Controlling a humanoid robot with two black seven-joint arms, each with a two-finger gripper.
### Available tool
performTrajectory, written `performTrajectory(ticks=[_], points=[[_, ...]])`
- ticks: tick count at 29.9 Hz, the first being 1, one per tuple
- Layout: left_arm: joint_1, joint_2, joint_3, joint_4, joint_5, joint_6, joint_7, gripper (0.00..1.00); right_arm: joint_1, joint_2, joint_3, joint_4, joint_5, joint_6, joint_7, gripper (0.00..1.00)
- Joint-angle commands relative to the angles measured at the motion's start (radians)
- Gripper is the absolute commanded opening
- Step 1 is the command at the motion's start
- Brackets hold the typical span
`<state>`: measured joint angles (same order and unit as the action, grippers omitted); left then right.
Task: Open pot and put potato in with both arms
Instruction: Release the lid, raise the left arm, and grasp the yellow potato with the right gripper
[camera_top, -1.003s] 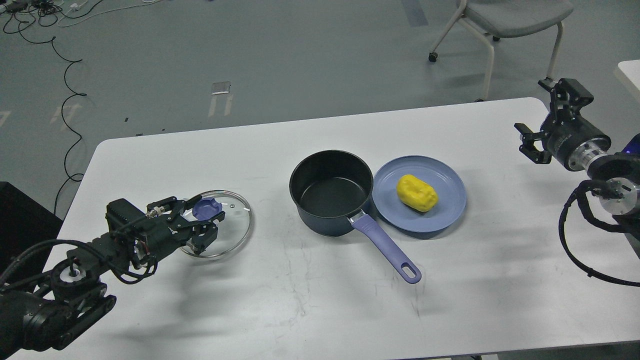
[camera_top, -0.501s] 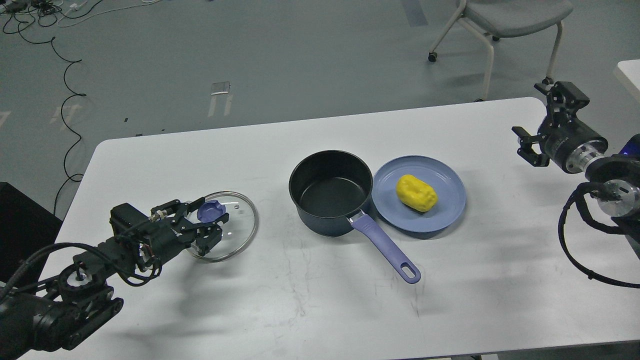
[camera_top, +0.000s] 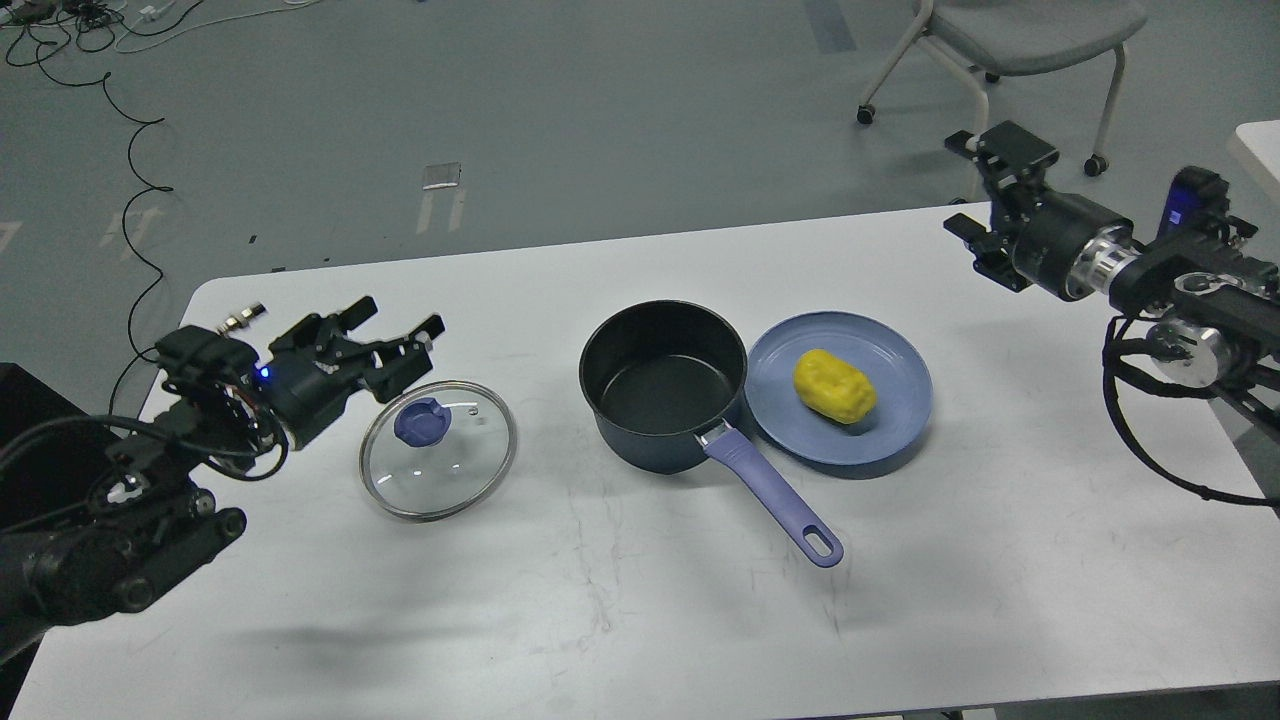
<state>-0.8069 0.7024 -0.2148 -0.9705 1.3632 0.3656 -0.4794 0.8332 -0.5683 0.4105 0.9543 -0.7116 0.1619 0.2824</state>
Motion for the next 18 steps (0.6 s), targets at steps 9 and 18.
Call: performTrajectory(ticks=[9,18], points=[[-0.293,-0.058,-0.014,-0.014,-0.827,-0.247,0.171,0.98,0.122,0.007,-0.367,0.035,-0.744,-0.059,0.077,1.0],[-0.285,-0.078,-0.097,-0.004,-0.981,-0.278,0.297,0.98,0.126,0.1,-0.507,-0.038,-0.756,-0.151,0.09,1.0]])
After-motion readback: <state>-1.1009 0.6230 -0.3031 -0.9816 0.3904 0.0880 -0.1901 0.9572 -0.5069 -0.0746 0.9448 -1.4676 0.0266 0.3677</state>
